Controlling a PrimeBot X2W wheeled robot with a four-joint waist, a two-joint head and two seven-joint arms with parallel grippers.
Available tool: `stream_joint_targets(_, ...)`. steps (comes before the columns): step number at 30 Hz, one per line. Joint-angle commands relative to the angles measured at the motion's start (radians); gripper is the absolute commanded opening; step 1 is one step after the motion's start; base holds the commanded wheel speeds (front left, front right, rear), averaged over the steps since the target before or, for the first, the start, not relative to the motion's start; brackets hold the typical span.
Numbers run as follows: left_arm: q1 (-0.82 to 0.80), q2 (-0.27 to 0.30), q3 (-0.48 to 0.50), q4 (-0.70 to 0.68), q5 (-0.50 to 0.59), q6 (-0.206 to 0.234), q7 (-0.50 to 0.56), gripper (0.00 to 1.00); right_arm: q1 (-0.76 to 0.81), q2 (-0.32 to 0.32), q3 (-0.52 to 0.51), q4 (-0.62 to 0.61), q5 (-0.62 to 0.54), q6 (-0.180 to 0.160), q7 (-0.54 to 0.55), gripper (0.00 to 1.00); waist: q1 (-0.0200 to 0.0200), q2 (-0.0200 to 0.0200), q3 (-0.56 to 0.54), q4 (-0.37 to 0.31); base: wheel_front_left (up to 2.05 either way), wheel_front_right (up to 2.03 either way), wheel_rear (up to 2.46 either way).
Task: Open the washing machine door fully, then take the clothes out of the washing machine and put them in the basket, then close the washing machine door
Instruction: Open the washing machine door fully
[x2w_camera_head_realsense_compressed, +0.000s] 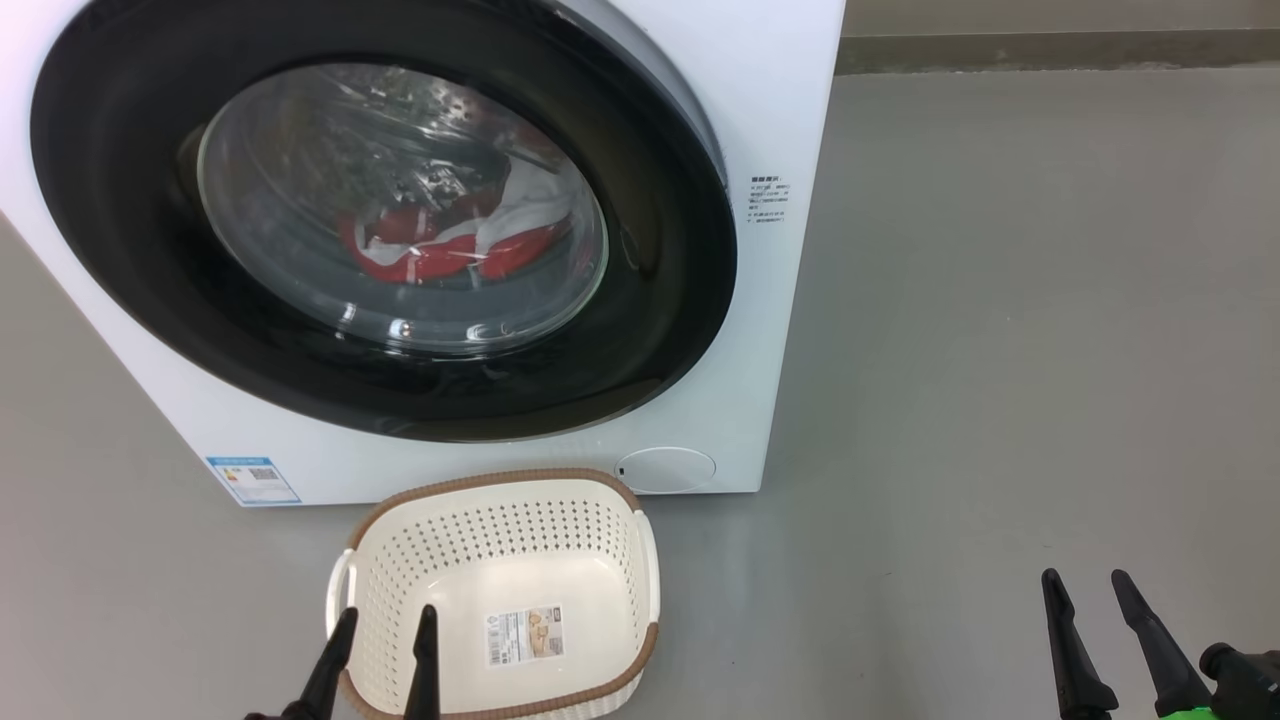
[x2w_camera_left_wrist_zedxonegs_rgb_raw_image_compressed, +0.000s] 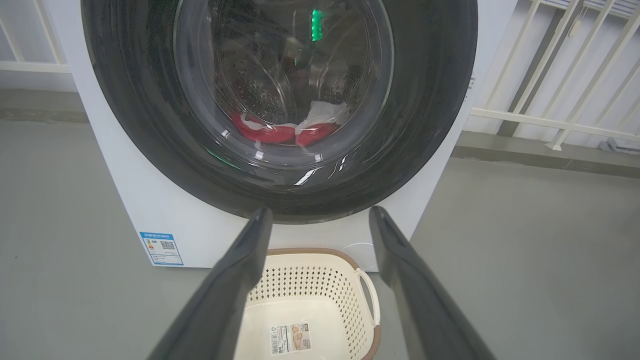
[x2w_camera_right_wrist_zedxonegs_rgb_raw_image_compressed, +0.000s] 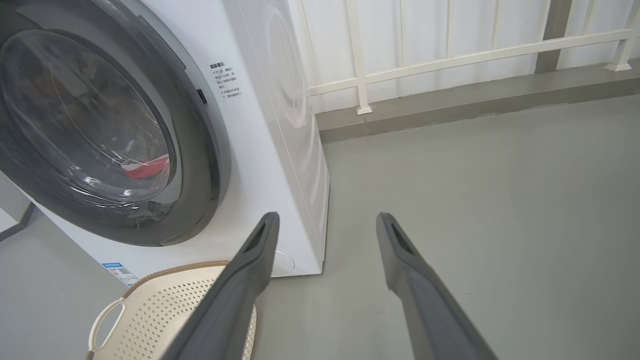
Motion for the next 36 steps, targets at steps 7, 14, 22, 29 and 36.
stream_joint_targets(7,-0.020,0.009,0.035,-0.018,-0.012,-0.007,-0.012,1.00,-0.029,-0.013,0.040,-0.051,0.049,-0.001,-0.014,0.16,0.0000,0.0000,-0.001,-0.006,0.00,0.00,0.00)
stream_joint_targets(14,-0.033,0.009,0.031,-0.027,-0.020,-0.008,-0.012,1.00,-0.128,-0.013,0.064,-0.086,0.175,-0.001,-0.014,0.00,0.0000,0.0000,0.020,-0.009,0.00,0.00,0.00)
stream_joint_targets(22,-0.081,0.009,-0.008,-0.040,-0.041,-0.003,-0.012,1.00,-0.369,-0.041,0.089,-0.109,0.325,-0.001,-0.014,0.00,0.0000,0.0000,0.084,0.021,0.00,0.00,0.00)
stream_joint_targets(29,-0.135,0.009,-0.052,-0.049,-0.066,0.005,-0.012,1.00,-0.569,-0.122,0.149,-0.088,0.435,-0.001,-0.014,0.00,0.0000,0.0000,0.166,0.086,0.00,0.00,0.00)
stream_joint_targets(36,-0.184,0.009,-0.111,-0.058,-0.099,0.021,-0.012,1.00,-0.732,-0.242,0.289,-0.044,0.612,-0.001,-0.012,0.00,0.0000,0.0000,0.250,0.153,0.00,0.00,0.00)
